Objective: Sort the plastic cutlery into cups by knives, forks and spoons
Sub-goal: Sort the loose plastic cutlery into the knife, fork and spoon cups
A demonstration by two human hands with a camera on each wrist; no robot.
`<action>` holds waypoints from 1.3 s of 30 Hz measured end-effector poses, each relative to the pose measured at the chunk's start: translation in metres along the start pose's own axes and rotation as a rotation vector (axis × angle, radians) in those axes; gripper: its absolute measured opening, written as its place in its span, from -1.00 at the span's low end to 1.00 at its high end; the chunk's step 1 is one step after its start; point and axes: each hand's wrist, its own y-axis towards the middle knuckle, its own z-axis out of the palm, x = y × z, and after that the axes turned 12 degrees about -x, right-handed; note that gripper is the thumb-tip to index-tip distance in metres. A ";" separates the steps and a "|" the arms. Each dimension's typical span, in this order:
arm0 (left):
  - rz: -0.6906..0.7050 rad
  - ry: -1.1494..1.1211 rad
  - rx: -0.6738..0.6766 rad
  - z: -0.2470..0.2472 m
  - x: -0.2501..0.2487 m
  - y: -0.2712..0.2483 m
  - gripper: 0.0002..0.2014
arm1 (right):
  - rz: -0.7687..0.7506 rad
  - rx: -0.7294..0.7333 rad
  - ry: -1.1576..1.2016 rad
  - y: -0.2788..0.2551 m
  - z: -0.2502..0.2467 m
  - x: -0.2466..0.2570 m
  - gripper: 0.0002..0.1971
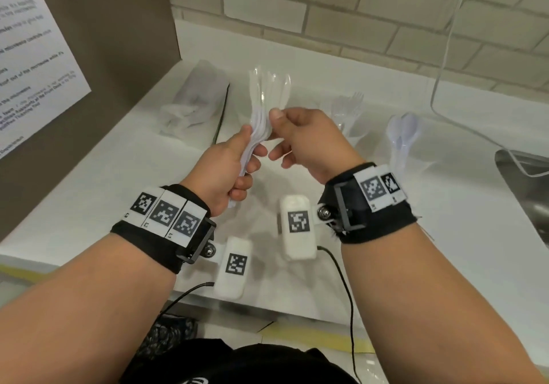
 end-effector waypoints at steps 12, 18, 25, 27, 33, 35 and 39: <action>0.246 0.268 -0.117 0.023 0.007 0.003 -0.68 | 0.095 0.027 0.272 -0.016 0.000 -0.014 -0.83; 0.331 0.352 -0.165 0.022 0.011 0.003 -0.64 | 0.145 -0.024 0.361 -0.016 0.000 -0.011 -0.81; 0.327 0.325 -0.178 0.023 0.012 0.003 -0.74 | 0.078 -0.139 0.303 -0.014 0.005 -0.020 -0.82; 0.296 0.270 -0.228 0.021 0.011 0.003 -0.78 | 0.057 -0.203 0.305 -0.012 -0.001 -0.018 -0.83; 0.282 0.250 -0.298 0.013 0.007 0.002 -0.77 | -0.320 -0.585 0.256 0.010 -0.055 0.002 -0.84; 0.268 0.249 -0.278 0.012 0.007 0.000 -0.76 | -0.420 -0.696 0.216 0.021 -0.073 0.003 -0.82; 0.272 0.264 -0.250 0.012 0.010 -0.002 -0.74 | -0.319 -0.671 0.010 0.048 -0.087 -0.018 -0.81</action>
